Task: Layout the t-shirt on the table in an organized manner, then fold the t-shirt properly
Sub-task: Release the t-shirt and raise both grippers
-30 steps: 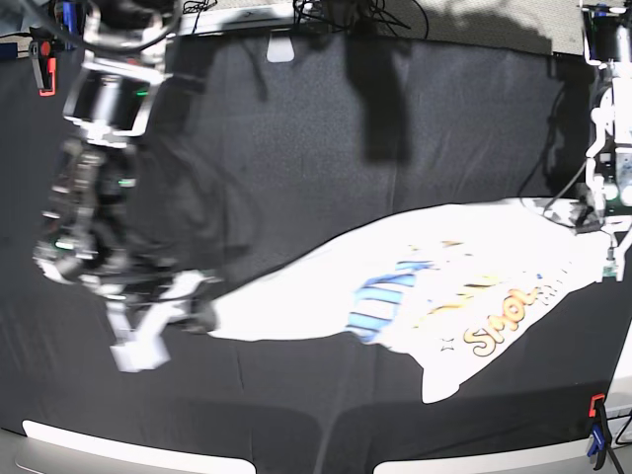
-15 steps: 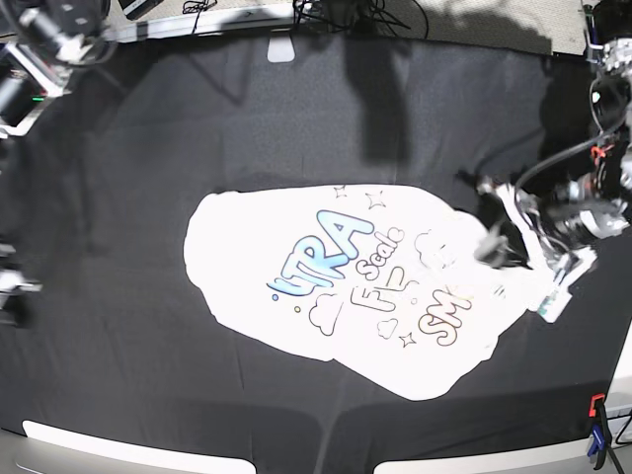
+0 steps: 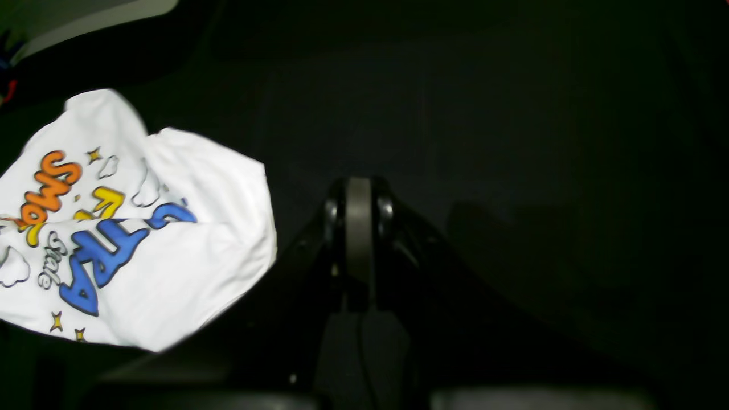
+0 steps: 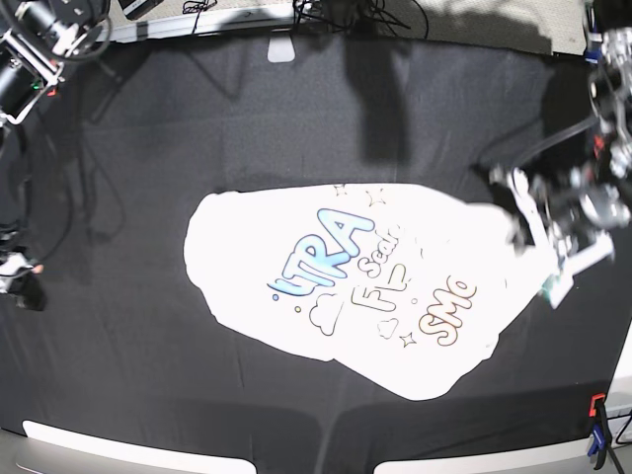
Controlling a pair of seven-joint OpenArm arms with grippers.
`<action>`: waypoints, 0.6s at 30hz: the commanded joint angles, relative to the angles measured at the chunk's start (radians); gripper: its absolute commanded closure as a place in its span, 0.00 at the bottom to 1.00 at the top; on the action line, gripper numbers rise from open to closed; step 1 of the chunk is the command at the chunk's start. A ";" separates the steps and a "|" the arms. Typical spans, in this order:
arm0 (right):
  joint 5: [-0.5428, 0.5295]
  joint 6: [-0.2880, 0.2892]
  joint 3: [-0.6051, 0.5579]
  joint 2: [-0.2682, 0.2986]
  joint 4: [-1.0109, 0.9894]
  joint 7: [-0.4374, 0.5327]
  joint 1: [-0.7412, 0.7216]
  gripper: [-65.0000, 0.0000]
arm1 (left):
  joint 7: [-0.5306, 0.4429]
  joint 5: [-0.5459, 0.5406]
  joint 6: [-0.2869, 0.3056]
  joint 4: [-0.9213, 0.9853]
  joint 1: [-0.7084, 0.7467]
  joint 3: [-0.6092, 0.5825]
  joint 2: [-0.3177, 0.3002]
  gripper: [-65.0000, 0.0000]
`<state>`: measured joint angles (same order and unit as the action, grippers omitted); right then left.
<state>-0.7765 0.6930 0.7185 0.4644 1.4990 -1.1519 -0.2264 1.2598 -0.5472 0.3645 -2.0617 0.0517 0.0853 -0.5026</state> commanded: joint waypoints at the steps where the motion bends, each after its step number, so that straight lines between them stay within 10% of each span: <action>1: -0.024 0.005 -0.006 0.018 0.015 0.018 -0.022 1.00 | -0.003 -0.002 0.016 -0.013 0.015 0.006 -0.014 1.00; 5: -0.047 0.005 -0.055 0.003 0.015 0.021 -0.022 0.79 | -0.013 -0.002 0.059 -0.013 0.102 0.006 -0.014 1.00; 9: -0.047 0.005 -0.111 -0.031 0.015 0.061 -0.023 0.66 | -0.090 0.063 0.040 -0.013 0.134 0.006 -0.014 0.48; 18: -0.042 0.005 -0.184 -0.189 0.015 0.131 -0.023 0.66 | -0.423 0.452 -0.262 -0.013 0.053 0.006 -0.014 0.33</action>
<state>-0.7906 0.6926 0.5320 0.2588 1.4990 -1.0523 -0.2272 0.8577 -0.0998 0.1097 -2.0590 0.1207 0.0849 -0.5041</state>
